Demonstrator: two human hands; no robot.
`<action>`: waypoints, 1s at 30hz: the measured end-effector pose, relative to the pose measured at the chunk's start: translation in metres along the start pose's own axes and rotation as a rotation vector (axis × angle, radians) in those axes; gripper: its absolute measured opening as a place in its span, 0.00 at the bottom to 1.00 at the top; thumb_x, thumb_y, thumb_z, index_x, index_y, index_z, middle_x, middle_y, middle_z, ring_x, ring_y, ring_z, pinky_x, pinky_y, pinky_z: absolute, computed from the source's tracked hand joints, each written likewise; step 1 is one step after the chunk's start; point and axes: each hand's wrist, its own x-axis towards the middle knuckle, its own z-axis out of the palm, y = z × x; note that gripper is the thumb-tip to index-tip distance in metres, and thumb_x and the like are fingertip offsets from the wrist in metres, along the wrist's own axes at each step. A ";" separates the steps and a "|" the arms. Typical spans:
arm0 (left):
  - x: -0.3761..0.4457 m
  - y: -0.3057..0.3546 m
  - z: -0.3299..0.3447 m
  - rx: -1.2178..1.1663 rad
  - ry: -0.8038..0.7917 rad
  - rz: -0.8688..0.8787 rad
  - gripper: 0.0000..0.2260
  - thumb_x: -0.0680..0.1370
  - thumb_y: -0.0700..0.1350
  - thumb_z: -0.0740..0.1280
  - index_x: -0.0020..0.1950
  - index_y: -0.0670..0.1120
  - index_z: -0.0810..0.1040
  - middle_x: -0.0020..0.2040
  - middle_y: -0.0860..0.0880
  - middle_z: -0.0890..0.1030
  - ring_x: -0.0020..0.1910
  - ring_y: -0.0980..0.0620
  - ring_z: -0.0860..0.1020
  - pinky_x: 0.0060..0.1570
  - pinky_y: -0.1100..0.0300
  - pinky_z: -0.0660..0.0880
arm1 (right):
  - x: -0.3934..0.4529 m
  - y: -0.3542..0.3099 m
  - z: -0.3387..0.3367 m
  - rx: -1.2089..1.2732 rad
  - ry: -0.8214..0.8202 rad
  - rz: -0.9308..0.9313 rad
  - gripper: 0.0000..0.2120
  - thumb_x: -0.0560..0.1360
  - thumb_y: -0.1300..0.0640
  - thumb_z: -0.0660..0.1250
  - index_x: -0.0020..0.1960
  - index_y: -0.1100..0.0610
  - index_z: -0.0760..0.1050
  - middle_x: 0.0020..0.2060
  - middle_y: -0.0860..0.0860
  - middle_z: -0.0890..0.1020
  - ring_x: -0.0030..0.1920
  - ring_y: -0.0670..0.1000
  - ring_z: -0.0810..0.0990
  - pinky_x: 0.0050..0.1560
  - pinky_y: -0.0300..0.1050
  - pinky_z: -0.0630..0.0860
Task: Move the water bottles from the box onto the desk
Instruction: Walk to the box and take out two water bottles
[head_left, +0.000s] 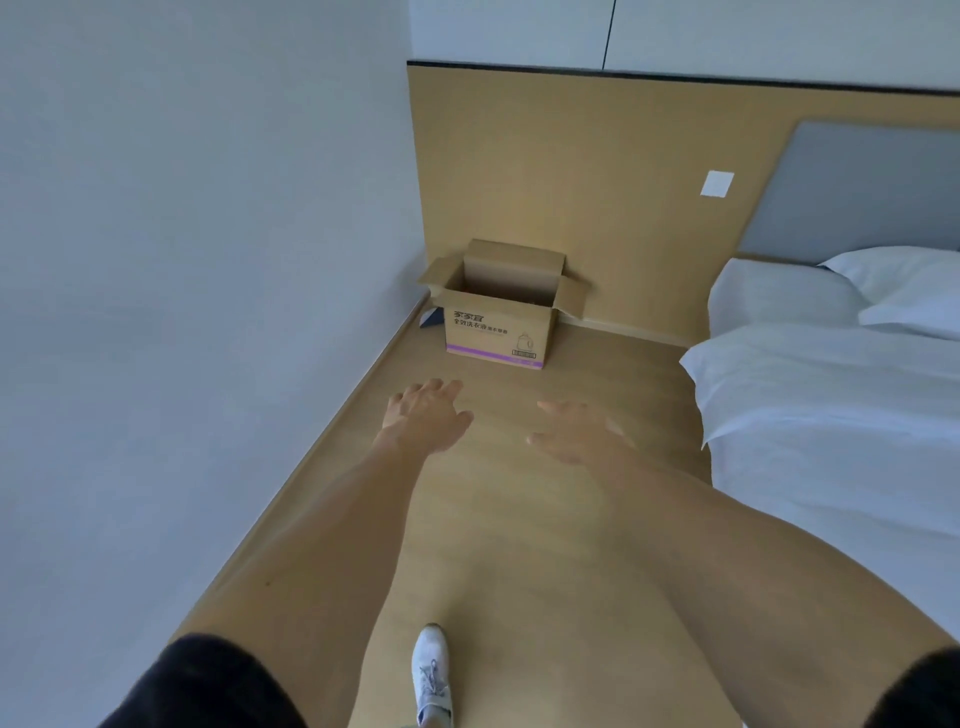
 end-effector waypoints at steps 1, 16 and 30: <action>0.022 -0.004 -0.005 -0.009 0.007 0.013 0.24 0.82 0.57 0.57 0.78 0.53 0.63 0.74 0.48 0.69 0.71 0.43 0.68 0.69 0.46 0.64 | 0.018 -0.003 -0.007 -0.004 0.002 0.008 0.34 0.79 0.37 0.60 0.80 0.44 0.54 0.78 0.53 0.62 0.77 0.56 0.61 0.74 0.57 0.64; 0.309 -0.067 -0.084 -0.073 0.035 0.160 0.24 0.81 0.54 0.59 0.77 0.53 0.65 0.73 0.50 0.71 0.68 0.44 0.71 0.67 0.45 0.70 | 0.247 -0.064 -0.116 0.018 0.042 0.137 0.33 0.79 0.37 0.61 0.79 0.46 0.57 0.73 0.55 0.67 0.72 0.59 0.68 0.68 0.58 0.70; 0.580 -0.077 -0.109 -0.065 -0.012 0.112 0.26 0.80 0.54 0.59 0.79 0.54 0.62 0.74 0.49 0.70 0.71 0.44 0.69 0.67 0.46 0.65 | 0.512 -0.054 -0.205 0.065 0.016 0.121 0.27 0.77 0.42 0.61 0.74 0.47 0.65 0.68 0.54 0.73 0.67 0.59 0.72 0.64 0.55 0.73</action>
